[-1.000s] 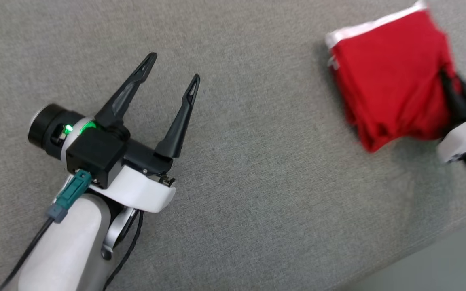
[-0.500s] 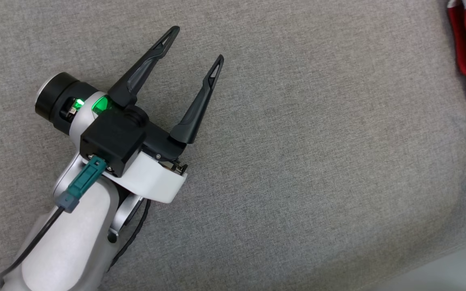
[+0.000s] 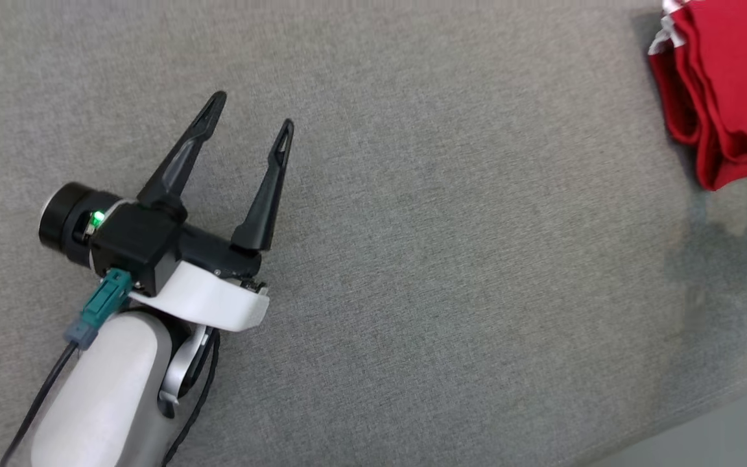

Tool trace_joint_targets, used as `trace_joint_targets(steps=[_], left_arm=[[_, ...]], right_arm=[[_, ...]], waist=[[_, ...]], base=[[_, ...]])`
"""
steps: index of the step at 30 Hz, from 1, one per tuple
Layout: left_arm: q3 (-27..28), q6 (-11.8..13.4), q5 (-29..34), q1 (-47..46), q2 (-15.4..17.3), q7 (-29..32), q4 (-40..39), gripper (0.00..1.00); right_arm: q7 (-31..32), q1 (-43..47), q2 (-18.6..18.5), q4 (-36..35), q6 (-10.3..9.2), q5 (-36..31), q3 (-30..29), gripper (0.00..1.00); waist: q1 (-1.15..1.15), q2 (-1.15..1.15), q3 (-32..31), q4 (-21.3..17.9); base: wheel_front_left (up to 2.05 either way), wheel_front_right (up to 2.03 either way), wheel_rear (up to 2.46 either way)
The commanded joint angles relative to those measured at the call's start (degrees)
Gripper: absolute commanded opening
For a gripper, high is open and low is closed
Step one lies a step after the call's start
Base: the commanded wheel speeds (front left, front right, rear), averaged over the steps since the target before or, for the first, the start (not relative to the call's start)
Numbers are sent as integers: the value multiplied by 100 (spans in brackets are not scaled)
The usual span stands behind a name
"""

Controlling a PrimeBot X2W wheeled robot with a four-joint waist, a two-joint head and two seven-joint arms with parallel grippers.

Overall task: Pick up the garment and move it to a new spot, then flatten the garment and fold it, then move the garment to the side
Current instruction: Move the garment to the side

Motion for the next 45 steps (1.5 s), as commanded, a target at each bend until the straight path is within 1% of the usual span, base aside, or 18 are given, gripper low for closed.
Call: trace_joint_targets(steps=[1,2,3,6,8,10,15,19,23,28,34,40,45], left_arm=[[87,97,-81,161,15,-58,47,100],[127,131,-112,231,13,-86,69,100],[127,131,-112,231,13,-86,69,100],[243,257,-210,440,-9,-145,115,100],[342,353,-283,557,-22,-178,126,100],[439,431,-355,685,-21,-232,142,100],[651,617,-512,962,-62,-374,220,100],[810,748,-635,1216,-120,-512,332,100],[950,827,-748,1469,-158,-632,471,100],[1073,865,-831,1812,-174,-729,634,100],[1011,838,-881,2163,-173,-719,761,100],[927,913,-907,2599,-128,-569,806,100],[875,977,-918,2892,-91,-450,747,100]], right_arm=[[-2,389,274,-486,-12,-188,-165,100],[-2,584,411,-721,-12,-316,-200,100],[-2,584,411,-721,-12,-316,-200,100],[-2,1062,788,-1360,-12,-569,-289,100],[-2,1314,1009,-1705,-12,-696,-226,100],[7,1521,1163,-1984,-11,-800,-129,100],[203,1914,1368,-2626,-9,-1026,-72,100],[475,2197,1394,-3028,-9,-1164,-84,100],[759,2433,1370,-3321,-9,-1232,-78,100],[1023,2758,1359,-3542,-9,-1243,-51,100],[1250,3194,1391,-3672,-9,-1217,-10,100],[1480,3670,1420,-3734,-9,-1146,4,100],[1606,3953,1439,-3841,-9,-1110,35,100]], waist=[[0,0,-338,9],[0,0,-419,28],[0,0,-419,28],[0,0,-627,129],[0,0,-710,231],[0,0,-815,333],[0,0,-1054,729],[0,0,-1264,1131],[0,0,-1476,1516],[0,0,-1827,1845],[0,0,-2289,1966],[0,0,-2862,1939],[0,0,-3181,1911]], base=[[0,0,0],[0,0,0],[0,0,0],[0,0,0],[0,0,0],[0,0,0],[0,0,0],[0,0,0],[0,0,0],[0,0,0],[0,0,0],[0,0,0],[0,0,0]])
